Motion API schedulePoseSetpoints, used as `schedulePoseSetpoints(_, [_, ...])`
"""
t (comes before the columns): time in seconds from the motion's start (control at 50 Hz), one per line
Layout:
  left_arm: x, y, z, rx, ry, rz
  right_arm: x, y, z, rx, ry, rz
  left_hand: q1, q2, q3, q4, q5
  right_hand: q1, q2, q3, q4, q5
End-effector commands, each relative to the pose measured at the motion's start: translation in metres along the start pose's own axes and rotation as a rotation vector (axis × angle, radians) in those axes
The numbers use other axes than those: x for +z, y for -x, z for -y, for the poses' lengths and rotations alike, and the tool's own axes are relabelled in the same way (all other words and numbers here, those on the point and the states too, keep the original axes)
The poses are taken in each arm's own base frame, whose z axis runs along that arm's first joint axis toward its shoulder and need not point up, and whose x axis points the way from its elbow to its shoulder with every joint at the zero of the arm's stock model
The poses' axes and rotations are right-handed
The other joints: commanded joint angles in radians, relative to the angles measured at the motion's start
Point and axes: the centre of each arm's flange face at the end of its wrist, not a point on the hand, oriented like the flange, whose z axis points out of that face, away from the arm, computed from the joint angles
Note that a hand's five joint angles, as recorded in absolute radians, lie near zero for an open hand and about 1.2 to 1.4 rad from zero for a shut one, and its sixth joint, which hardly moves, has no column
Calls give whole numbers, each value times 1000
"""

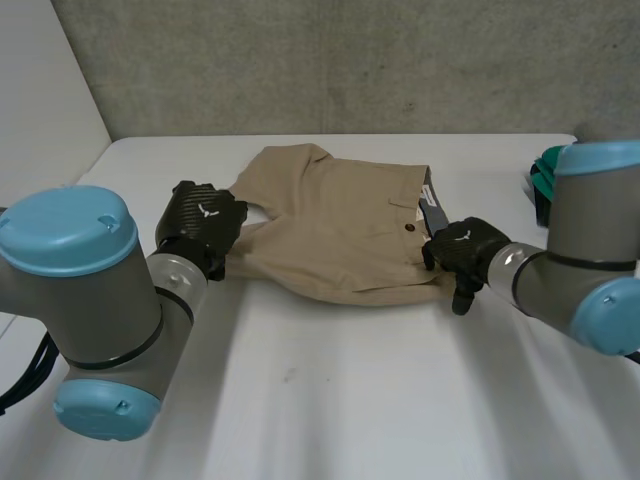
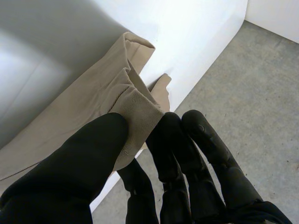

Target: Fold the laundry.

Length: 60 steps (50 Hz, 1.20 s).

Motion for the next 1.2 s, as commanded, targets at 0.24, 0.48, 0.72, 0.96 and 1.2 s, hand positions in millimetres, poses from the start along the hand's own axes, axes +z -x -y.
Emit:
schedulePoseSetpoints(0.24, [-28, -13, -23, 58, 143, -118, -21, 1, 6, -22, 28, 36, 224, 198, 207, 199, 216, 849, 869, 866, 872, 897])
schedulePoseSetpoints(0.48, [-100, -36, -31, 147, 376, -417, -88, 10, -18, -275, 269, 235, 224, 198, 207, 199, 216, 849, 869, 866, 872, 897])
schedulePoseSetpoints(0.72, [-95, -44, -32, 226, 459, -553, -105, 15, -29, -233, 362, 322, 224, 198, 207, 199, 216, 849, 869, 866, 872, 897])
schedulePoseSetpoints(0.96, [39, -13, 22, 261, 73, -147, -50, -29, -7, -48, 157, 0, 224, 198, 207, 199, 216, 849, 869, 866, 872, 897])
schedulePoseSetpoints(1.2, [160, -30, 34, 423, -303, 100, 37, -64, -1, -146, -70, -376, 224, 198, 207, 199, 216, 849, 869, 866, 872, 897])
